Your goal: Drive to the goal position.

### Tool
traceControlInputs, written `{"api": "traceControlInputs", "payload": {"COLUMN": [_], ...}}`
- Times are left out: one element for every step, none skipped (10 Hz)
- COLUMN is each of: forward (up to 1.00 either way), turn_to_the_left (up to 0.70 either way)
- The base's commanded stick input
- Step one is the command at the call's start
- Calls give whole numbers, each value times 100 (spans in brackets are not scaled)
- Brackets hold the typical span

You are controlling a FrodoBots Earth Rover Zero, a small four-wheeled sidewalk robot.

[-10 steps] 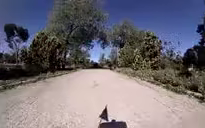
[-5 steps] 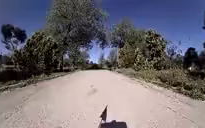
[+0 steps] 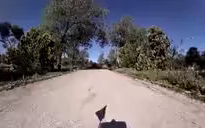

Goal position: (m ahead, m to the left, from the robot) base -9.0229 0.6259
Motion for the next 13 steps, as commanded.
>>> {"api": "traceControlInputs", "payload": {"forward": [100, 100, 100, 100, 100, 100, 100, 100, 100, 100, 100, 100, 100], "turn_to_the_left": [4, 4, 4, 4, 4, 4, 4, 4, 4, 4, 4, 4, 4]}}
